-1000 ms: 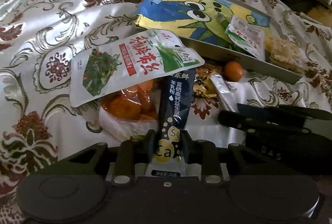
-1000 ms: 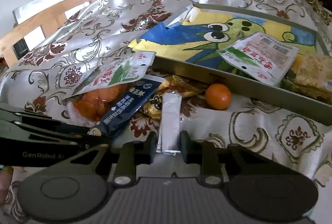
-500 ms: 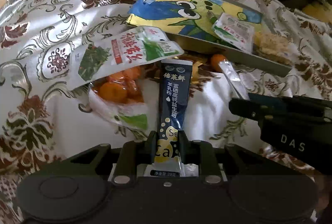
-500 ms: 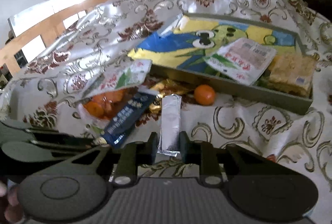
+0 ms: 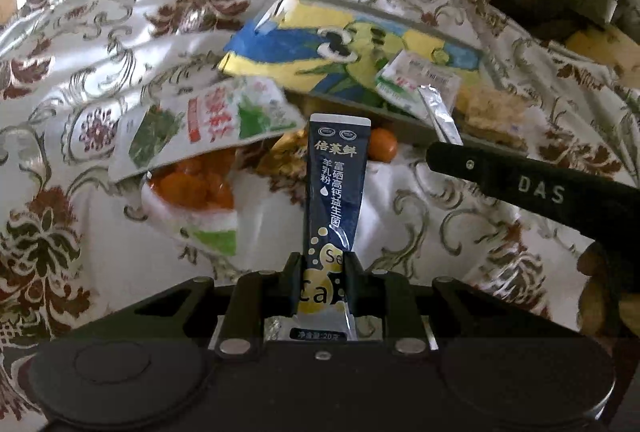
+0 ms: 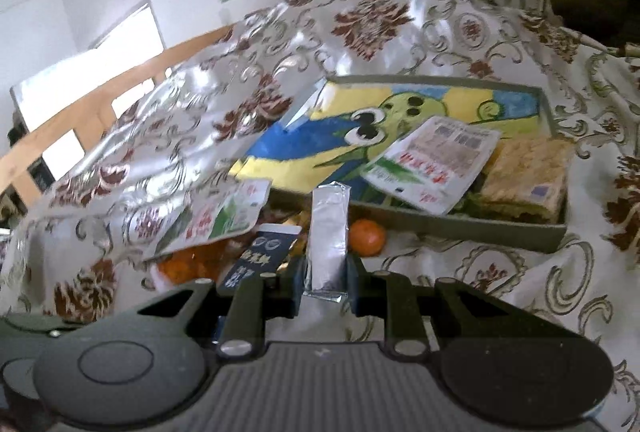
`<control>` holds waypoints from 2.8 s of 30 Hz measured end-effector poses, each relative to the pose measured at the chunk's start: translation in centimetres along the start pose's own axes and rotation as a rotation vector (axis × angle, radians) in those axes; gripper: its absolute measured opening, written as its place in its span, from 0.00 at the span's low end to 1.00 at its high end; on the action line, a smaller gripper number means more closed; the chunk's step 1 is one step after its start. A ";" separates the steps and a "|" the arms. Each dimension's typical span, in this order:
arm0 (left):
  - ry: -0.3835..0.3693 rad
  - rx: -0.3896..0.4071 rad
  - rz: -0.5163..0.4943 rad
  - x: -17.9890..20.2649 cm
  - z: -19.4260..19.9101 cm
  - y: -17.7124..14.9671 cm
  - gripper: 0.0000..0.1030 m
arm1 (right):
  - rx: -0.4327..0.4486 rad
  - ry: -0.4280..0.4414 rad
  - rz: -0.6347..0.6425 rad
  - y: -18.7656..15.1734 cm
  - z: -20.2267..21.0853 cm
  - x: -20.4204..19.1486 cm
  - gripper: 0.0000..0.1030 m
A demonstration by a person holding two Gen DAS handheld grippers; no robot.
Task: Organize snacks
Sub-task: 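Lift the blue stick with the left tool while the right tool lifts the silver packet, then release the blue stick into the tray with the left tool while the right releases the silver packet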
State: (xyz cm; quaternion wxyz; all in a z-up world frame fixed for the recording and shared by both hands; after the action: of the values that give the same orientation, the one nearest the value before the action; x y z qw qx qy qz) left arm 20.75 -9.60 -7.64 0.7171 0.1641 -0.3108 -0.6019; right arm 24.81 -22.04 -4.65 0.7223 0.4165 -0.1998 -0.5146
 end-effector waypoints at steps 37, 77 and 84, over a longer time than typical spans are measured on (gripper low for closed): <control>-0.041 0.187 0.019 5.3 -12.2 17.1 0.22 | 0.191 -0.125 -0.084 4.4 -8.0 8.4 0.24; -0.006 0.128 -0.003 5.8 -14.0 15.8 0.43 | 0.113 -0.154 -0.094 3.1 -8.9 9.2 0.46; -0.002 0.184 0.051 4.9 -12.0 16.5 0.74 | 0.128 -0.157 -0.099 3.6 -8.3 9.1 0.64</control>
State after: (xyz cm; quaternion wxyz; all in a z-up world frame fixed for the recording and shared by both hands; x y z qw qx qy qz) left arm 41.46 -12.31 -5.46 0.7136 0.2208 -0.3697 -0.5526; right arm 36.43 -26.60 -7.76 0.6500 0.4298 -0.2673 -0.5669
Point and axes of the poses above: each gripper's, at about its wrist camera, not at the fingertips, and z roughly against the way its jaws point, x to its right, y to its top, the point moved 8 cm from there along -z, roughly the way its jaws point, and after that the axes turned 7 degrees about z, right-handed, at the moved point
